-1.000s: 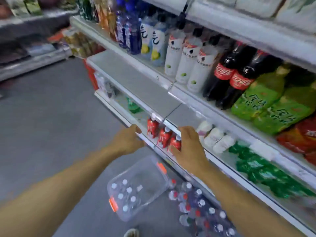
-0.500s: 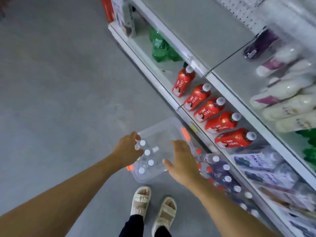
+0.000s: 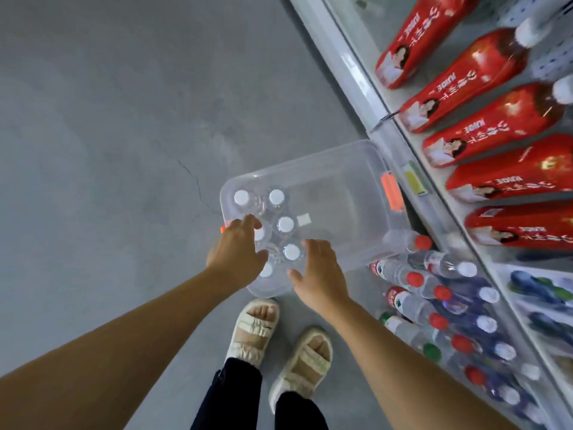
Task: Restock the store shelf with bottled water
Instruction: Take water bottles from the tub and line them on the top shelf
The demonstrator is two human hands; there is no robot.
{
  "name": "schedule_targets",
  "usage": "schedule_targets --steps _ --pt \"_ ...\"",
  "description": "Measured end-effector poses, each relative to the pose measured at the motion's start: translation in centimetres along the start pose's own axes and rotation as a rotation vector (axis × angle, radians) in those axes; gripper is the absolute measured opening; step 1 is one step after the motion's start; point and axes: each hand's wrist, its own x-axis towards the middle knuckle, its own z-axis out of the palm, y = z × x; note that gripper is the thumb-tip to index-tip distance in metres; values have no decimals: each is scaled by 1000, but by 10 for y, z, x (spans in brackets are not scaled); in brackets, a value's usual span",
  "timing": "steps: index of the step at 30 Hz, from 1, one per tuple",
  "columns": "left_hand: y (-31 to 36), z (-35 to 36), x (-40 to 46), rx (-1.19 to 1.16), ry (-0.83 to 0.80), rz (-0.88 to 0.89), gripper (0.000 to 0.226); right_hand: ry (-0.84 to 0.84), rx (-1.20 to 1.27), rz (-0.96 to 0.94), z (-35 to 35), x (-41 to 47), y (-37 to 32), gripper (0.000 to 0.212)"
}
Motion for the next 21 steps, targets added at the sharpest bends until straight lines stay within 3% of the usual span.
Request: schedule_targets --steps 7,12,21 --pt "-17 37 37 112 162 128 49 180 49 -68 69 47 31 49" --pt "-25 46 50 134 175 139 47 226 120 -131 85 62 44 43" --pt "3 34 40 138 151 160 48 258 301 -61 28 52 67 34"
